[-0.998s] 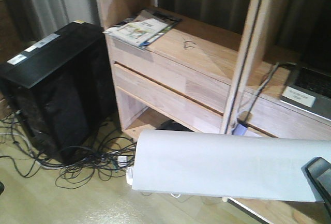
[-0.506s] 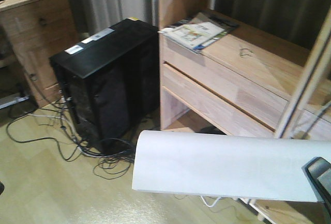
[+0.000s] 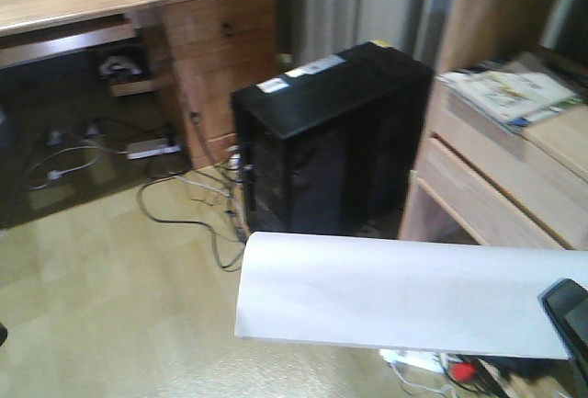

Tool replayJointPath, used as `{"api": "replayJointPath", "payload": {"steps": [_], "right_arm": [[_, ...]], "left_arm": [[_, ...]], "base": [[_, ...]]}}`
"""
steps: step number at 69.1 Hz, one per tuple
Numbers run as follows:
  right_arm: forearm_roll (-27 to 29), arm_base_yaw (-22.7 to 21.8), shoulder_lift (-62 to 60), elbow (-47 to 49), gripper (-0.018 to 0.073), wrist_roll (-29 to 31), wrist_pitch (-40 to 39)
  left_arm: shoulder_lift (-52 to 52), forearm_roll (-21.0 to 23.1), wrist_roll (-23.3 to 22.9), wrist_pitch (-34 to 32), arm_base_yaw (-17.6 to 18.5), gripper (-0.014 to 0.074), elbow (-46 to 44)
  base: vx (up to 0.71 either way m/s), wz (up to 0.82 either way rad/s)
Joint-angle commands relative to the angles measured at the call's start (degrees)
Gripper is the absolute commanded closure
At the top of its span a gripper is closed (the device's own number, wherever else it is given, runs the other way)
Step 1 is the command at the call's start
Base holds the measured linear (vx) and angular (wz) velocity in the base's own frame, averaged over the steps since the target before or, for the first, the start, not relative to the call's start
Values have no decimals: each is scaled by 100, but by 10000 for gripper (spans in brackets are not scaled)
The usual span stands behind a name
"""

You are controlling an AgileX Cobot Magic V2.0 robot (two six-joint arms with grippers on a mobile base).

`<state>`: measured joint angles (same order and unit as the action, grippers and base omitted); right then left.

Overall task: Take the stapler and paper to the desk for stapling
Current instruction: 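Drive the base away from the shelf toward the wooden desk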

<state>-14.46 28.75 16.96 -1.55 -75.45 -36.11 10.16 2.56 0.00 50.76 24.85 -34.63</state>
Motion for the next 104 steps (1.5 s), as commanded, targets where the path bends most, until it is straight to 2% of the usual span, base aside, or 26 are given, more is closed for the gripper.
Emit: {"api": "replayJointPath", "payload": {"steps": [1,51,104], "right_arm": [[-3,-22,30,-27,564,59,-402],[-3,-22,30,-27,564,59,-402],[-3,-22,30,-27,564,59,-402]], "left_arm": [[81,42,-44,-636,17,603,-152],[81,42,-44,-636,17,603,-152],[81,42,-44,-636,17,603,-152]], "base": [[12,67],[15,53],[22,10]]}}
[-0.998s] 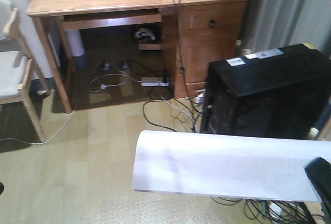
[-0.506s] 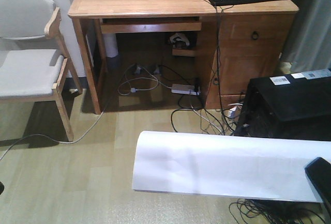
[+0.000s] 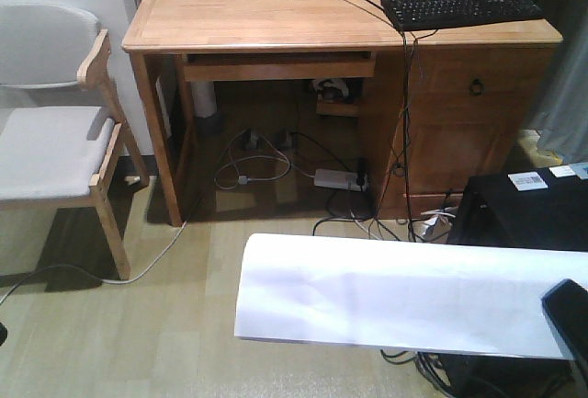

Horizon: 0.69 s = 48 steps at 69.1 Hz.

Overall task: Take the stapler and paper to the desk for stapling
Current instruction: 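Drive the base away from the shelf toward the wooden desk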

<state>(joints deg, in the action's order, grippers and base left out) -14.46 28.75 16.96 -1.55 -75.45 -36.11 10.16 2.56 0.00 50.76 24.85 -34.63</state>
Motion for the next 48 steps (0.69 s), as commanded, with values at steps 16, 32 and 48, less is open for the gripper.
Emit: {"api": "replayJointPath", "payload": {"steps": [16,32,48], "right_arm": [[-3,-22,30,-27,564,59,-402],[-3,-22,30,-27,564,59,-402],[-3,-22,30,-27,564,59,-402]], "left_arm": [[81,42,-44,-636,17,603,-152],[81,42,-44,-636,17,603,-152],[81,42,-44,-636,17,603,-152]], "base": [[28,-4],[27,-3],[25,1]]}}
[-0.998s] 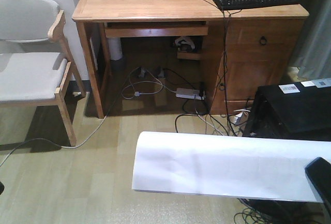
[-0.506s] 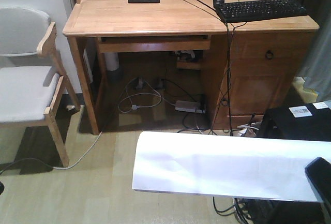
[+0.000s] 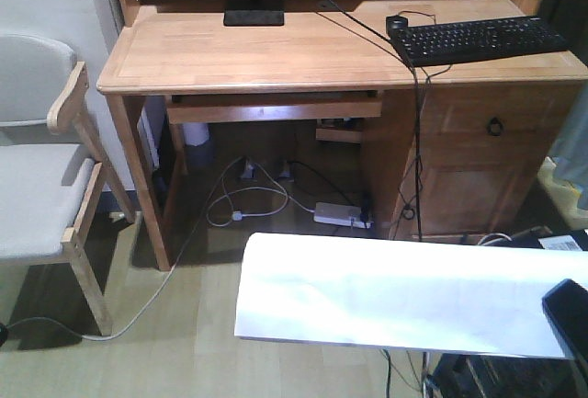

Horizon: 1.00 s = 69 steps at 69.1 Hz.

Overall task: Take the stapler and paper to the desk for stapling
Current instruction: 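Drive the base away from the shelf toward the wooden desk, then approach the desk edge, holding the paper and stapler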

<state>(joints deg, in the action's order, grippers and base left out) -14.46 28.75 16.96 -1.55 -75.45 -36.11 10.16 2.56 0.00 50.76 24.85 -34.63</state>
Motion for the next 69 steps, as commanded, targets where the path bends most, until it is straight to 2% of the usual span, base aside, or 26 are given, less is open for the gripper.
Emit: {"api": "replayJointPath", "payload": {"steps": [1,69], "right_arm": [[-3,-22,30,-27,564,59,-402],[-3,-22,30,-27,564,59,-402]], "left_arm": [[81,42,-44,-636,17,603,-152],[81,42,-44,-636,17,603,-152]], "base": [[24,6],[21,7]]}}
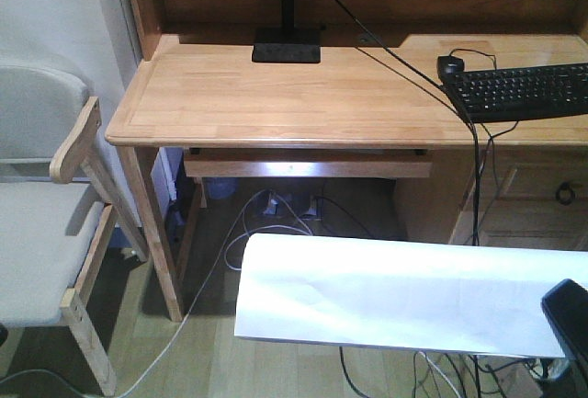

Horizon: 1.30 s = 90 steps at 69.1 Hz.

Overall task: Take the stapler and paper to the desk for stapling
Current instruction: 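Approach the desk edge, holding the paper and stapler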

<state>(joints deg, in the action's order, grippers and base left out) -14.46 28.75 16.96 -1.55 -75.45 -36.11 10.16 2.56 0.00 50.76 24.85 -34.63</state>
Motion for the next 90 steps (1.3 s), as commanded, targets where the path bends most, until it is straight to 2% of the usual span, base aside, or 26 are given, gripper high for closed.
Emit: {"api": "replayJointPath", "payload": {"steps": [1,90], "right_arm": [[-3,-22,30,-27,564,59,-402],[-3,-22,30,-27,564,59,-402]], "left_arm": [[81,42,-44,-636,17,603,-152],[81,42,-44,-636,17,603,-152]], "base": [[22,-1],[19,-3]]}}
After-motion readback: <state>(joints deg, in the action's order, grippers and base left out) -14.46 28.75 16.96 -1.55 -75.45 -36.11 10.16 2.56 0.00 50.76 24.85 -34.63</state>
